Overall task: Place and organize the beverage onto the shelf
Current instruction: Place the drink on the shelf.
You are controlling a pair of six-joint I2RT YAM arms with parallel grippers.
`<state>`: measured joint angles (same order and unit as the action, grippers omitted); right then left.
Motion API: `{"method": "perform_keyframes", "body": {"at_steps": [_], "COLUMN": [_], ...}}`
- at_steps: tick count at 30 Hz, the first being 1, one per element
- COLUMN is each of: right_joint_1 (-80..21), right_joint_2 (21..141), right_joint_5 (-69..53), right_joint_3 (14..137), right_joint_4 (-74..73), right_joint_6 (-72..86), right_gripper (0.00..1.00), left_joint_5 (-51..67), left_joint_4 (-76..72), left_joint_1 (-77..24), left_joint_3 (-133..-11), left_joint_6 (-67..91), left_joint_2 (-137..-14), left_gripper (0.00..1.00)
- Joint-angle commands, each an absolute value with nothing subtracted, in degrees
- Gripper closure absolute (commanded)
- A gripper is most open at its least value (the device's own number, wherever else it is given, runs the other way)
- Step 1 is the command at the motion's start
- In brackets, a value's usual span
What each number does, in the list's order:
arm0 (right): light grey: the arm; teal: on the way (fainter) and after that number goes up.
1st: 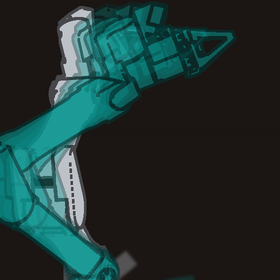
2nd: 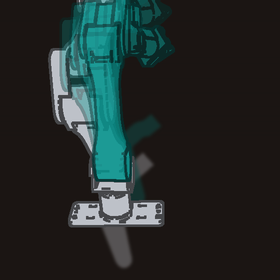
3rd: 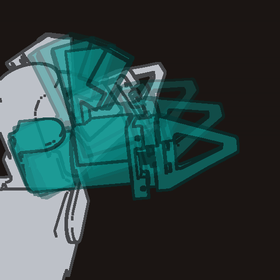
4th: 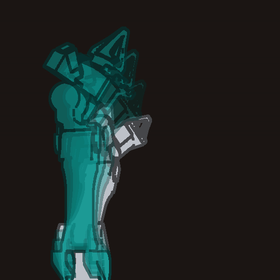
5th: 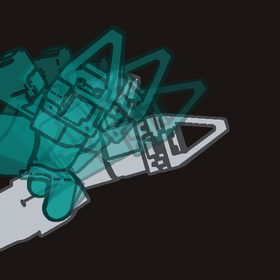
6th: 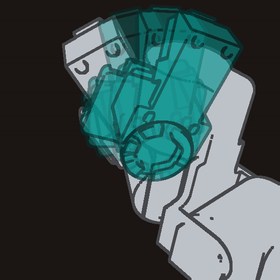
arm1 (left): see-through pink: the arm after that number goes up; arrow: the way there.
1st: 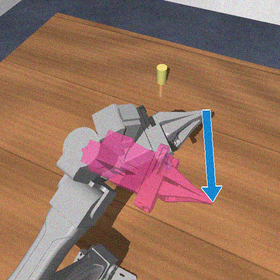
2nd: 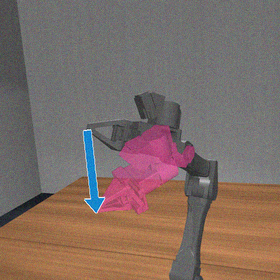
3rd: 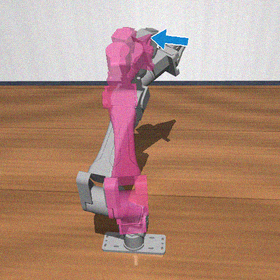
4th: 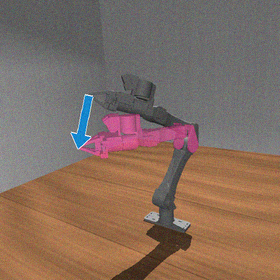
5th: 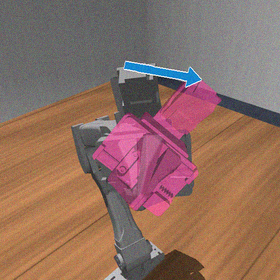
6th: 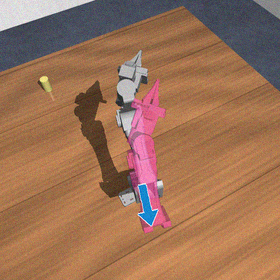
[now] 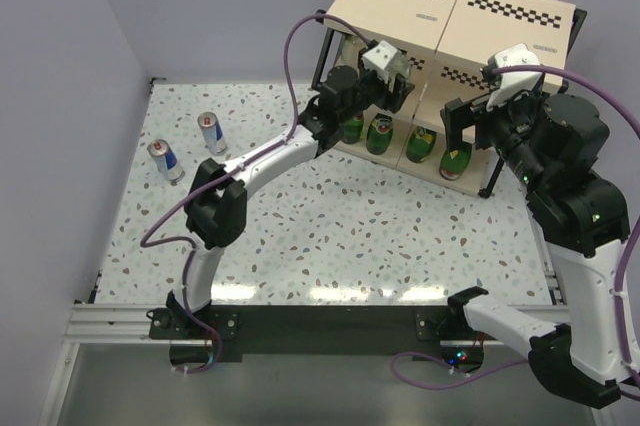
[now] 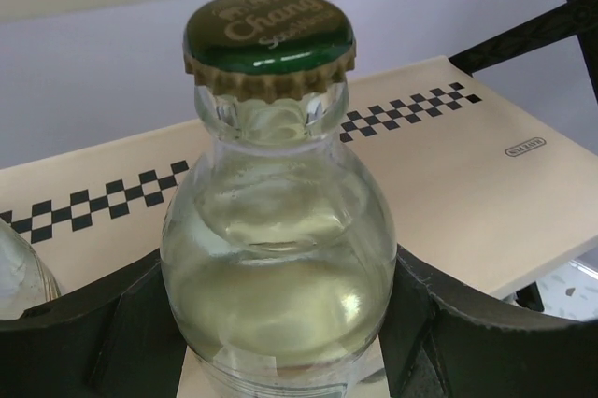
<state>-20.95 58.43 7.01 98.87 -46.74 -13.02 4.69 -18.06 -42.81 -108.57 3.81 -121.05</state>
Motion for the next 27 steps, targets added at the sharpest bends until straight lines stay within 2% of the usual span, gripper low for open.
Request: {"method": "perform_keyframes", "body": {"at_steps": [1, 8, 11, 12, 14, 15, 20, 21, 23, 27], "right_joint_1": [-20.8, -20.8, -20.8, -20.8, -20.8, -20.8, -20.8, -20.8, -20.8, -20.8], "right_joint_2": [57.8, 57.7, 57.7, 57.8, 57.8, 57.9, 58.1, 58.1, 58.1, 58.1], "right_joint_5": [8.6, 8.5, 8.4, 8.4, 8.3, 8.2, 7.7, 7.8, 7.7, 7.7], "right_joint_3": [99.0, 98.4, 98.1, 98.1, 98.1, 98.1, 98.1, 98.1, 98.1, 97.9], "right_joint_4": [-47.2, -47.1, -47.2, -47.1, -47.1, -47.1, -47.2, -47.1, -47.1, -47.1], "right_joint_6": [-12.2, -12.0, -12.0, -12.0, -12.0, -11.9, -11.7, -11.6, -11.6, -11.5], "right_gripper": [0.01, 0.01, 0.01, 0.01, 0.01, 0.01, 0.01, 0.01, 0.01, 0.01], "left_joint_5": [2.2, 0.2, 0.2, -1.5, -1.6, -1.6, -1.1, -0.8, -0.4, -0.3], "left_joint_4": [-25.7, -23.4, -23.3, -23.2, -22.8, -22.6, -22.0, -21.8, -21.4, -21.8], "left_joint_1": [-42.2, -42.0, -42.0, -42.0, -42.0, -41.9, -42.0, -41.9, -41.9, -41.9], "left_joint_3": [-116.1, -121.0, -121.1, -121.2, -121.2, -121.2, -121.1, -121.1, -121.0, -120.3], "left_joint_6": [3.6, 3.4, 2.9, 2.7, 2.4, 2.4, 2.0, 2.0, 2.0, 2.2], "left_joint_2": [-120.8, -124.4, -124.6, -124.6, -124.6, -124.5, -124.1, -123.9, -123.8, -123.0], "left_gripper": [1.0, 1.0, 0.94, 0.86, 0.77, 0.66, 0.44, 0.37, 0.3, 0.23]}}
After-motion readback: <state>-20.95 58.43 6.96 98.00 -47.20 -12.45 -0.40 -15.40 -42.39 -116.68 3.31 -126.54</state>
